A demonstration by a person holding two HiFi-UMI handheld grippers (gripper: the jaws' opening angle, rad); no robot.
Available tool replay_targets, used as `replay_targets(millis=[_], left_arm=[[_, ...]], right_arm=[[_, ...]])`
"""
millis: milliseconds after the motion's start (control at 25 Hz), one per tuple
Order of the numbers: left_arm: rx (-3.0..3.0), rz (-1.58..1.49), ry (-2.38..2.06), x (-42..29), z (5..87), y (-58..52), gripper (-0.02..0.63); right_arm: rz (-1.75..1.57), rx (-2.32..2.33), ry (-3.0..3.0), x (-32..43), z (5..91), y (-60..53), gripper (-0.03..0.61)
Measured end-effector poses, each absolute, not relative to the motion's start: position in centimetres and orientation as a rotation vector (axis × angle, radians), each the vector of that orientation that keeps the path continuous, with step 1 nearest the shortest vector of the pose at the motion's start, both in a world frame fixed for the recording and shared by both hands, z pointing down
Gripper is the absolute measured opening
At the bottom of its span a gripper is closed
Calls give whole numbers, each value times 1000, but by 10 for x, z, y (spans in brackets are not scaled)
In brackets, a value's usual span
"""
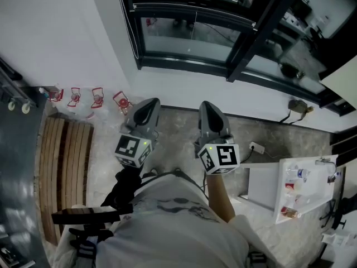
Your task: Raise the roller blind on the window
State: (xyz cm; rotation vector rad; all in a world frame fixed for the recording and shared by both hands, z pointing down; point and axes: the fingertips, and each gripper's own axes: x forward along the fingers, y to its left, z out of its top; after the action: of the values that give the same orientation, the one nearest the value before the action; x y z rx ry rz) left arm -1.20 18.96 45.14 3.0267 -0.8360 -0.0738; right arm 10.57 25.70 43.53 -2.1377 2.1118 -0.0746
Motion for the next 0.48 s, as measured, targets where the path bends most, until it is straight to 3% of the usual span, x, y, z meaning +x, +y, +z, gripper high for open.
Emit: replay_targets(millis=[480], left_arm=[[3024, -73, -809, -15, 453, 186, -2]], right_arm=[[-47, -2172, 2127, 97, 436, 254, -3]])
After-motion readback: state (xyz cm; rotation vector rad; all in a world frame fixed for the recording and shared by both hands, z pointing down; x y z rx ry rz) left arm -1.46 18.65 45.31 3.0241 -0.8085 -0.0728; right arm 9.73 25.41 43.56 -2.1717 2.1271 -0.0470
